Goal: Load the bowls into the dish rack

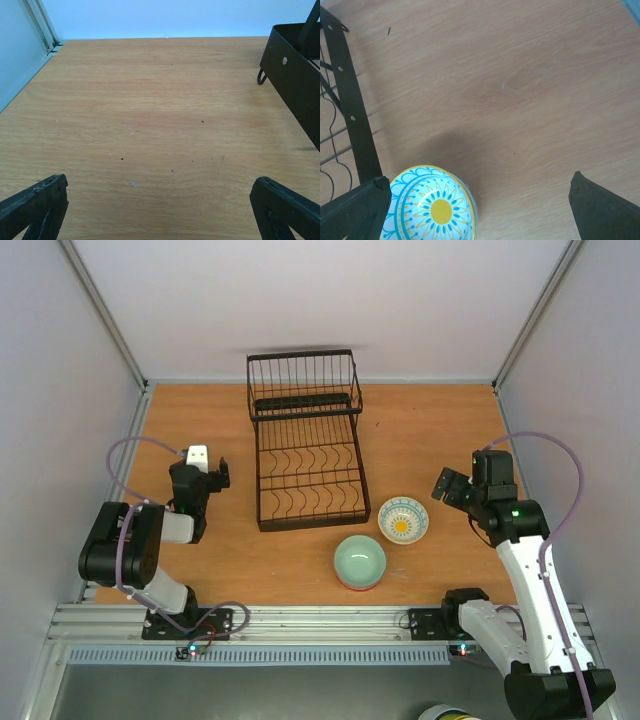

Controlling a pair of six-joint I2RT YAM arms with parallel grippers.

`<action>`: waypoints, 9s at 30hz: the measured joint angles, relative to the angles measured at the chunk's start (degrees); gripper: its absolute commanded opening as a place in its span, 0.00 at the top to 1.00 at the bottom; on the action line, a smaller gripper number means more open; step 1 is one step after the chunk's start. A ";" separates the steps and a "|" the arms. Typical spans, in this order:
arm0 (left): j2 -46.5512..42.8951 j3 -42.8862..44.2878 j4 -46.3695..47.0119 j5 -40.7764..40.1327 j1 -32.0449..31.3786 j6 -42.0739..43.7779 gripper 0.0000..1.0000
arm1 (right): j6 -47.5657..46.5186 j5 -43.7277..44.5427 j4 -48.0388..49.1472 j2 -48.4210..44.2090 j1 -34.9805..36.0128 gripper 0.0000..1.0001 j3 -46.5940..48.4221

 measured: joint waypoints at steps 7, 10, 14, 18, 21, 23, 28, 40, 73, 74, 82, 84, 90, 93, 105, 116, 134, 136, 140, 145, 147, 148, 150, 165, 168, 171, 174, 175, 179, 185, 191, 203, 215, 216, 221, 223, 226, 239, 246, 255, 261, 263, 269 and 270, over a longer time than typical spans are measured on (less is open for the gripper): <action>0.00 -0.02 0.00 0.00 0.00 0.00 0.01 | 2.93 2.89 -0.72 -0.68 0.00 0.01 0.04; 0.00 -0.02 0.00 0.00 0.00 0.00 0.01 | 3.39 1.77 -0.46 -1.38 0.00 0.12 0.02; 0.00 0.00 0.00 0.00 0.00 0.00 0.01 | 3.41 -1.81 0.81 -1.68 0.00 0.24 -0.61; 0.00 0.00 0.00 0.00 0.00 0.00 0.01 | 3.10 -5.99 1.07 0.39 0.00 0.33 -1.68; 0.00 0.00 0.00 0.00 0.00 0.00 0.01 | 2.29 -9.51 1.77 2.95 0.24 0.41 -3.58; 0.00 0.00 0.00 0.00 0.00 0.00 0.01 | 2.27 -11.28 2.05 4.11 0.68 0.43 -5.46; 0.00 -0.02 0.00 0.00 0.00 0.00 0.01 | 2.38 -12.90 2.40 6.40 2.05 0.49 -7.52; 0.00 0.00 0.00 0.00 0.00 0.02 0.01 | 5.11 -7.80 5.70 13.00 3.85 0.58 -11.58; 0.00 0.00 0.00 0.00 0.00 0.02 0.01 | 5.46 -6.29 3.61 8.96 6.71 0.99 -9.86; 0.00 0.00 0.00 -0.11 0.00 0.00 0.01 | 5.38 -6.10 3.19 8.57 6.75 0.99 -9.44; -10.40 0.63 -7.08 -1.01 0.00 -1.49 0.01 | 4.31 -5.44 1.62 7.54 7.26 0.99 -5.97; -14.78 3.87 -12.83 -0.52 0.00 -0.81 0.01 | 3.76 -5.42 1.46 7.65 7.39 0.99 -5.07; -12.76 13.53 -25.22 1.46 0.00 2.58 0.01 | 2.14 -5.20 0.50 8.50 8.26 0.99 -0.57; -11.15 14.86 -29.92 2.73 0.00 3.80 0.01 | 1.60 -4.52 -0.50 8.72 9.53 0.99 2.78; -15.47 21.97 -49.03 23.61 0.02 5.03 0.07 | 0.61 0.04 -1.57 21.16 20.68 0.99 18.69; -8.15 41.33 -69.00 45.38 -4.50 3.30 0.19 | -1.88 2.95 2.62 42.84 30.58 0.99 32.89; -4.52 39.26 -77.59 50.18 -8.66 4.39 0.30 | -3.78 2.86 4.31 52.89 39.89 0.99 44.70; -3.98 39.26 -77.48 50.23 -8.72 4.52 0.30 | -3.87 2.86 4.44 53.16 40.72 0.99 45.55; -1.84 39.23 -77.35 50.40 -9.09 4.52 0.32 | -3.91 2.91 4.44 53.27 41.86 0.99 46.73; 0.13 38.93 -77.11 51.54 -9.73 4.57 0.36 | -3.96 2.97 4.46 53.53 42.88 0.99 47.71; 0.46 38.93 -77.07 52.22 -9.79 4.59 0.45 | -4.09 2.99 4.28 53.59 43.19 0.99 47.71; 0.59 38.91 -77.00 52.57 -9.84 4.52 0.53 | -4.13 2.99 4.28 53.68 43.32 0.99 47.74; 0.70 38.84 -76.81 53.42 -9.86 4.50 0.74 | -4.20 2.97 4.24 53.96 43.50 0.99 47.84; -0.02 33.83 -73.46 58.21 -9.01 6.36 0.99 | -3.98 -0.13 8.41 52.09 44.59 0.16 38.88; -0.59 32.24 -73.70 61.83 -9.22 8.28 0.99 | -3.61 -2.27 14.97 45.83 44.41 0.03 29.14; -0.63 31.67 -73.68 66.16 -8.11 10.14 1.00 | -3.54 -6.25 20.26 39.60 44.41 0.01 22.86; -0.63 31.63 -73.70 70.95 -6.64 12.22 0.99 | -3.45 -9.97 24.92 36.30 44.41 0.01 19.98; -0.63 31.63 -73.68 72.22 -6.29 12.66 0.99 | -3.41 -10.86 26.08 35.65 44.41 0.01 19.17; -0.63 31.63 -74.16 77.42 -4.90 14.99 0.99 | -2.93 -15.61 30.84 34.38 44.41 0.01 14.82; 0.83 34.64 -86.31 82.49 -3.80 25.83 0.99 | -1.29 -19.50 34.25 34.40 44.68 0.01 12.11; 11.15 47.58 -116.32 86.40 -3.19 55.65 0.99 | -0.02 -23.82 38.25 34.47 45.20 0.04 11.78; 23.06 53.48 -136.15 91.19 0.39 86.75 1.00 | 3.69 -25.90 40.83 37.99 45.05 0.98 12.61; 20.24 55.25 -137.94 92.11 1.66 86.90 0.14 | 0.55 -24.59 39.28 37.40 45.27 0.99 14.97; 19.52 55.43 -139.03 93.02 1.73 86.86 0.02 | -0.07 -23.96 38.03 37.07 45.18 0.99 14.97; 17.38 57.68 -142.38 96.15 1.99 85.07 0.01 | -2.58 -20.00 32.35 36.85 44.54 0.99 14.95; 17.40 58.14 -142.53 96.50 2.03 84.39 0.01 | -3.50 -18.45 30.71 36.79 44.52 0.99 14.95; 17.38 59.56 -142.77 96.94 2.45 82.53 0.01 | -4.68 -16.41 28.74 36.68 44.52 0.99 15.08; -1.60 67.28 -137.92 93.74 6.34 68.98 0.01 | -8.76 -8.59 23.04 36.63 44.17 0.99 19.63; -30.12 54.10 -102.51 62.49 -0.87 29.86 0.01 | -9.94 -5.49 22.16 36.76 43.67 0.99 21.42; -26.75 34.05 -76.11 42.38 -0.44 9.88 0.01 | -10.23 3.10 16.94 41.72 41.62 0.99 23.45; -27.21 28.33 -69.61 38.77 -0.44 5.75 0.00 | -10.25 11.89 11.61 49.11 41.00 0.99 27.63; -28.33 28.35 -67.36 38.84 -0.44 5.20 0.01 | -10.29 14.43 10.84 51.58 41.00 0.99 29.42; -29.73 28.33 -65.53 39.01 -0.44 5.20 0.01 | -11.76 19.69 10.67 57.00 41.00 0.99 33.51; -29.68 28.33 -65.64 39.01 -0.46 5.22 0.01 | -12.13 20.50 10.67 58.01 41.00 0.99 34.34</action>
